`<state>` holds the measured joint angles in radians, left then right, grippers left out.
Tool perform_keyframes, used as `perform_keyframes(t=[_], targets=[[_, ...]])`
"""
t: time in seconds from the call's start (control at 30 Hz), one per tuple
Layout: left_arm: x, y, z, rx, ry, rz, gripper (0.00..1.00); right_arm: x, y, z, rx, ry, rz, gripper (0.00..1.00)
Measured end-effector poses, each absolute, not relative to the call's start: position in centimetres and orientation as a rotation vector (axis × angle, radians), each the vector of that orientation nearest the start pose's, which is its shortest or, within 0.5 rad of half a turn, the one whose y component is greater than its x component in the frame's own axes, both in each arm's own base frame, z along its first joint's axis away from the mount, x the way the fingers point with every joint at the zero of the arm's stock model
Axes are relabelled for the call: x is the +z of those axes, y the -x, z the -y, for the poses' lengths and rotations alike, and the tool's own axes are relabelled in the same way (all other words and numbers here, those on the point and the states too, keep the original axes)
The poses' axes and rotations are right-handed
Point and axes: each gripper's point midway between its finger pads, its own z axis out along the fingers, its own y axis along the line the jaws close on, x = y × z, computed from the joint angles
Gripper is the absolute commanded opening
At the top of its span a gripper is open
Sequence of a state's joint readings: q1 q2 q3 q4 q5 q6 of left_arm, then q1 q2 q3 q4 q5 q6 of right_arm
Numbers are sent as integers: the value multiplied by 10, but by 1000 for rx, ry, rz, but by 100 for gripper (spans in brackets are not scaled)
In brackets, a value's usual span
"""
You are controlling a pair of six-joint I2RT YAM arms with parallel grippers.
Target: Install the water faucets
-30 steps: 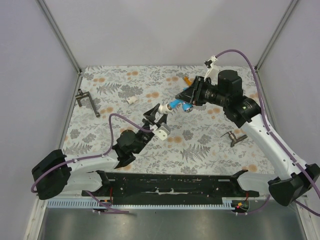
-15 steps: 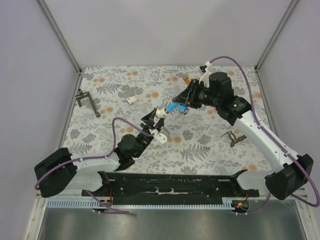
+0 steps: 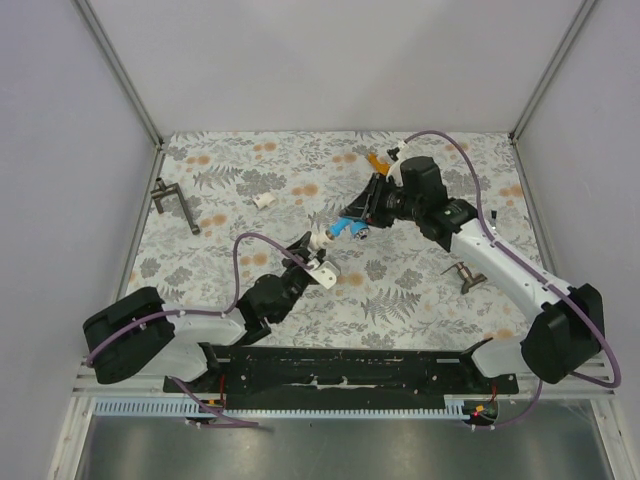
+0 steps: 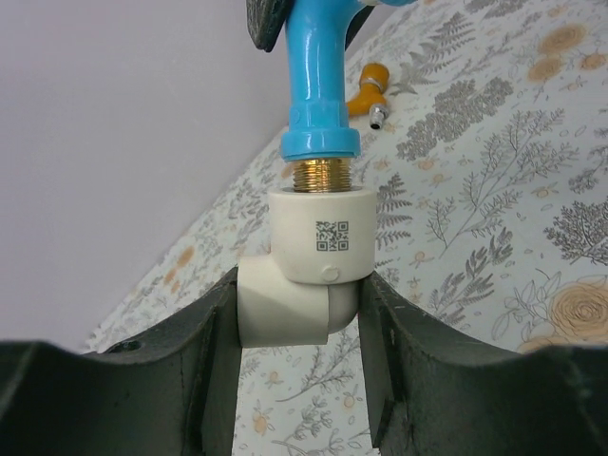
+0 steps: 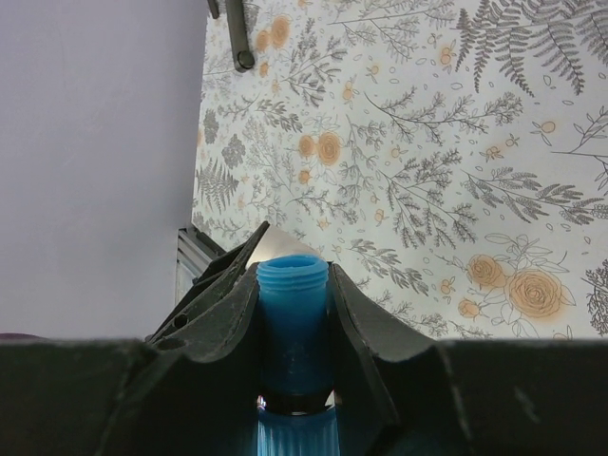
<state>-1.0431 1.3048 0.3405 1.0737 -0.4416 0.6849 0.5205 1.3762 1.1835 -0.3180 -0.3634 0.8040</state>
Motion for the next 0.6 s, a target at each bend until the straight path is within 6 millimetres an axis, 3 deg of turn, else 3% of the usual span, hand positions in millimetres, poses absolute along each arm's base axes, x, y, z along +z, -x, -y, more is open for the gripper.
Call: perform_keyframes(t=[0.23, 0.6], targets=[[154, -267, 261, 8, -842, -1314, 36, 208, -310, -281, 1143, -142, -2324, 0], [125, -263, 260, -66, -775, -1441, 59, 176, -313, -282, 1191, -168, -2327, 0]])
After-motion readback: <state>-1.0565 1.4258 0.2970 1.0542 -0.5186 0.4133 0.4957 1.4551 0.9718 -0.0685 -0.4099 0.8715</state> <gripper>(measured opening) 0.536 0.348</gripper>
